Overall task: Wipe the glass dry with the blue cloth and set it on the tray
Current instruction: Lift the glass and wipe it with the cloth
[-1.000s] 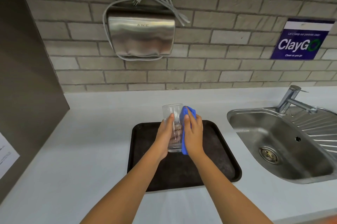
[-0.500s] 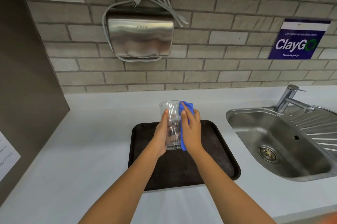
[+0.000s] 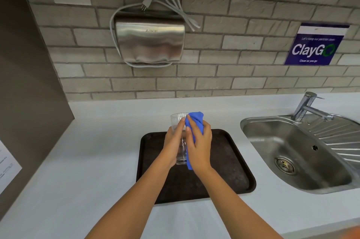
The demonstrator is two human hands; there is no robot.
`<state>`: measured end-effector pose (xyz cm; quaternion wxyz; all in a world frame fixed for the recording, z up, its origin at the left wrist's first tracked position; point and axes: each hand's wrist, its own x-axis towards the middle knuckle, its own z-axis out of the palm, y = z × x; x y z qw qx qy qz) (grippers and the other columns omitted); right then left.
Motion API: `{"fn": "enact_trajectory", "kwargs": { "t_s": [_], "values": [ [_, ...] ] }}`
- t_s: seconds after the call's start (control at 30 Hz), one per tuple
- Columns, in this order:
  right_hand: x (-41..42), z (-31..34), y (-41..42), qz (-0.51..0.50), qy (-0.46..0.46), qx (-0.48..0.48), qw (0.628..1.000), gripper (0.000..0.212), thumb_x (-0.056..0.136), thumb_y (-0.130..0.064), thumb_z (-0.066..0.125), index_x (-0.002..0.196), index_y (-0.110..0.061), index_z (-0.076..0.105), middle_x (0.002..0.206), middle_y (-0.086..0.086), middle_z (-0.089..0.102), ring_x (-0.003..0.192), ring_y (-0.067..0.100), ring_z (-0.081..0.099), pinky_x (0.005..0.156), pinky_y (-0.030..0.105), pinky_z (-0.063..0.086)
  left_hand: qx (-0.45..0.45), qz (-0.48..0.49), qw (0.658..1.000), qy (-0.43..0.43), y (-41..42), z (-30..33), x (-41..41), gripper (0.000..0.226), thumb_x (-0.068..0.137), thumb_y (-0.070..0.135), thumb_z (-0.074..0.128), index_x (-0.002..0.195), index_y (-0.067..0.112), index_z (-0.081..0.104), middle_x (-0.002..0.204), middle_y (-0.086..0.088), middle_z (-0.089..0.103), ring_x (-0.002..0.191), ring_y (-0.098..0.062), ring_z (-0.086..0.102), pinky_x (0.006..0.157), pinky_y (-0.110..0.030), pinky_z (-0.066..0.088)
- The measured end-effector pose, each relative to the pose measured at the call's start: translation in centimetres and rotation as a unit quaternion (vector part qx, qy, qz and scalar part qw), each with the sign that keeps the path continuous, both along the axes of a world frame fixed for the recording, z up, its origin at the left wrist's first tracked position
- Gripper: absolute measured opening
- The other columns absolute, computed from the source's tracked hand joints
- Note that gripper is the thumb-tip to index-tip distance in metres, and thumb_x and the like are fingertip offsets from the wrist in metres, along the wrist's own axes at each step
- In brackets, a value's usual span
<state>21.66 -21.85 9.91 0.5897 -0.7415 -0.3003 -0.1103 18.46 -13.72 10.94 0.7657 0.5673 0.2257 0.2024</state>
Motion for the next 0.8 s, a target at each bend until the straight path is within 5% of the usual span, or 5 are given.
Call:
{"fn": "enact_trajectory", "kwargs": {
  "t_s": [0.17, 0.4, 0.57, 0.8],
  "values": [
    [2.0, 1.9, -0.3, 0.033, 0.160, 0.072, 0.984, 0.036, 0.101, -0.035, 0.041, 0.130, -0.019, 0.055, 0.108, -0.003, 0.048, 0.102, 0.015, 0.059, 0.091, 0.036, 0.052, -0.087, -0.062, 0.994, -0.012, 0.3, 0.6, -0.2, 0.061, 0.093, 0.061, 0.054, 0.129, 0.013, 0.062, 0.118, -0.019, 0.074, 0.109, -0.032, 0.073, 0.097, -0.048, 0.057],
    [0.5, 0.8, 0.0, 0.011, -0.060, -0.004, 0.998, 0.033, 0.099, -0.029, 0.047, 0.131, -0.029, 0.056, 0.128, -0.001, 0.046, 0.116, 0.015, 0.049, 0.098, 0.028, 0.044, -0.069, -0.059, 0.996, -0.013, 0.9, 0.9, -0.1, 0.073, 0.085, 0.072, 0.056, 0.125, 0.013, 0.071, 0.123, -0.021, 0.072, 0.115, -0.034, 0.070, 0.101, -0.049, 0.054],
    [1.6, 2.5, 0.1, 0.043, 0.129, 0.063, 0.989, 0.038, 0.102, -0.033, 0.040, 0.136, -0.022, 0.053, 0.115, 0.001, 0.046, 0.106, 0.015, 0.055, 0.095, 0.032, 0.050, -0.078, -0.058, 0.995, -0.005, 1.1, 1.1, -0.6, 0.071, 0.090, 0.069, 0.050, 0.129, 0.012, 0.065, 0.116, -0.015, 0.076, 0.104, -0.026, 0.075, 0.092, -0.042, 0.059],
    [-0.3, 1.1, 0.1, 0.023, -0.049, 0.002, 0.999, 0.033, 0.100, -0.032, 0.044, 0.131, -0.032, 0.056, 0.128, 0.000, 0.047, 0.114, 0.018, 0.050, 0.097, 0.029, 0.045, -0.050, -0.060, 0.997, 0.007, 1.2, 1.4, -1.1, 0.071, 0.092, 0.071, 0.042, 0.122, 0.014, 0.071, 0.121, -0.022, 0.073, 0.113, -0.033, 0.071, 0.095, -0.044, 0.057]
  ]
}}
